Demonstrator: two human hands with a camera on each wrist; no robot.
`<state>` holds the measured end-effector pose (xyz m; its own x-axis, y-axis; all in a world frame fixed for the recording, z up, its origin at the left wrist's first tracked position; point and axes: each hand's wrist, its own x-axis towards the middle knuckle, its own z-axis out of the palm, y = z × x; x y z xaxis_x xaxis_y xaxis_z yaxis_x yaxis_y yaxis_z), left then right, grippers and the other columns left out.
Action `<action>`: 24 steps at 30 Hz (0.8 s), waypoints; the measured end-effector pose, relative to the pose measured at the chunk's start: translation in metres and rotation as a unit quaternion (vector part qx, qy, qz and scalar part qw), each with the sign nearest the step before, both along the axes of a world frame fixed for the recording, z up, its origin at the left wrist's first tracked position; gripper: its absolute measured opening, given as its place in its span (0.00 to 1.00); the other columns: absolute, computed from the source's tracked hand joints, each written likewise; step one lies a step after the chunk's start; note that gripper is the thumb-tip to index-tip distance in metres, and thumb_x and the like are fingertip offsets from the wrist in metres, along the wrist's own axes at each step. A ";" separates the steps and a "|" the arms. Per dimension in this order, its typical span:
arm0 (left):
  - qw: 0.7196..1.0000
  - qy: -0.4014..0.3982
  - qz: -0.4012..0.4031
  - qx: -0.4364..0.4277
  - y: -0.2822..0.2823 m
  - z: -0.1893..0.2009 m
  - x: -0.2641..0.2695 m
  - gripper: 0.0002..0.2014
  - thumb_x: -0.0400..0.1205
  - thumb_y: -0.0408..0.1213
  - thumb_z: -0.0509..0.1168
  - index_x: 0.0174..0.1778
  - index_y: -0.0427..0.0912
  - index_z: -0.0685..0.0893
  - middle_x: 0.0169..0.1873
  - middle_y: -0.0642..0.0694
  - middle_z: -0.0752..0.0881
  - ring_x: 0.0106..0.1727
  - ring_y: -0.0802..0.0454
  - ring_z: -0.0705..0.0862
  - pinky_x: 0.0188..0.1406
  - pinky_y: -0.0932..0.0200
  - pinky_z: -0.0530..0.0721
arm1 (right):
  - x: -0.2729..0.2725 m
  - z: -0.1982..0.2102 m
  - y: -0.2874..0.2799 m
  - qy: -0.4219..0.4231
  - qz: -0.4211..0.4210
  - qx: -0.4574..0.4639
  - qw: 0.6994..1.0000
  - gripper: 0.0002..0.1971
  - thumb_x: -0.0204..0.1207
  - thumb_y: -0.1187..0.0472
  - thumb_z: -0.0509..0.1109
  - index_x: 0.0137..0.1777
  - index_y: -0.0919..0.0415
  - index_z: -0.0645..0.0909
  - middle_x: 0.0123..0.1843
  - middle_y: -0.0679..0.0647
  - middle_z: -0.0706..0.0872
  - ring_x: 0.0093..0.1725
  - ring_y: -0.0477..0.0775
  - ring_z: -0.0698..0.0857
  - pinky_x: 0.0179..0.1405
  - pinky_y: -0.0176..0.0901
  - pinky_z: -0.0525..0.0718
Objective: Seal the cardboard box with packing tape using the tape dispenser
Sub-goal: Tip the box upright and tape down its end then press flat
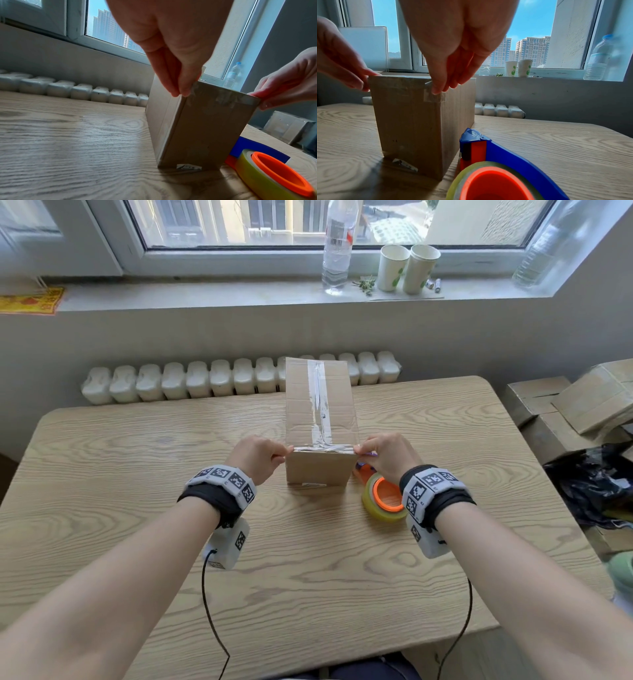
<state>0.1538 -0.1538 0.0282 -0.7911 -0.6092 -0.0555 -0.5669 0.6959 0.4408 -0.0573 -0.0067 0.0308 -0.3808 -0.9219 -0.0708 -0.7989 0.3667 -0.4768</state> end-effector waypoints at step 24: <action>0.999 -0.039 -0.007 -0.033 -0.004 0.002 -0.011 0.13 0.81 0.44 0.63 0.48 0.41 0.90 0.39 0.39 0.91 0.42 0.41 0.85 0.38 0.59 0.73 | 0.012 -0.051 0.012 0.207 0.175 -0.122 0.955 0.35 0.63 0.80 0.72 0.73 0.69 0.72 0.73 0.64 0.77 0.73 0.59 0.77 0.75 0.45 0.66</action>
